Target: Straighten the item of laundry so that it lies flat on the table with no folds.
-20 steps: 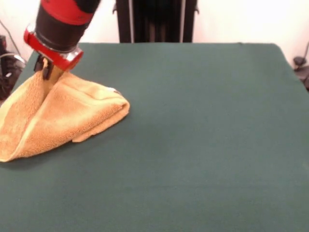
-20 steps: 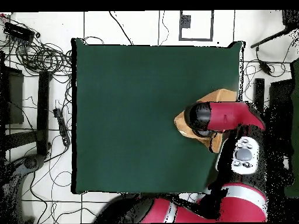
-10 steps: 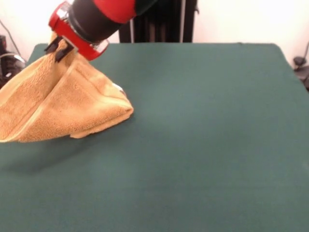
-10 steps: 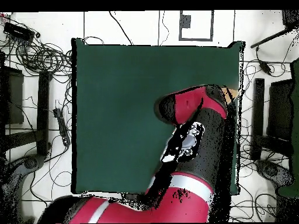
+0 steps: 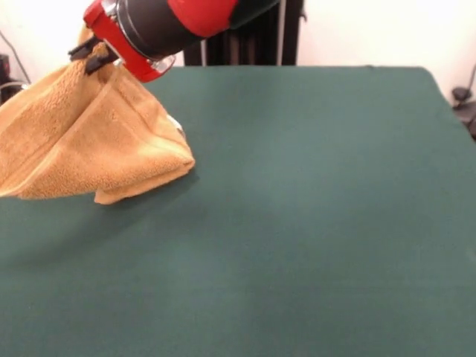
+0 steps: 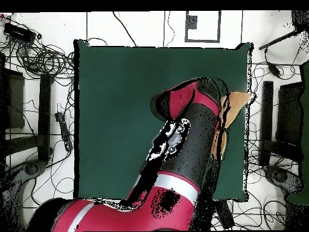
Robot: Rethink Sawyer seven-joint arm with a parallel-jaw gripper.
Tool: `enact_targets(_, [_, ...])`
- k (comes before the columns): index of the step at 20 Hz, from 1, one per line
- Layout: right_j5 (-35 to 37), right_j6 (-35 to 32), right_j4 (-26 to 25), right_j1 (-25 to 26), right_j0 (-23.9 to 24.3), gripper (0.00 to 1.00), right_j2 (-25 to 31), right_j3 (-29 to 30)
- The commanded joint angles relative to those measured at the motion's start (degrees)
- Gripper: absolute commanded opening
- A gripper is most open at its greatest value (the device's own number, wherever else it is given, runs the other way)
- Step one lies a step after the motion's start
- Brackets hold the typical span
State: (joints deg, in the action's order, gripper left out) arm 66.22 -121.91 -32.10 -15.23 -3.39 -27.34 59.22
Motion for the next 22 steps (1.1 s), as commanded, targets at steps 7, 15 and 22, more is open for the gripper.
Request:
enact_targets(7, [26.0,-6.0,0.5,7.7,-6.6,0.0,-5.1,-13.0])
enact_targets(15, [29.5,-6.2,-0.3,10.2,-7.5,0.0,-6.5,-17.0])
enact_targets(22, [18.6,-10.1,3.1,7.0,-5.5,0.0,-2.3,-12.7])
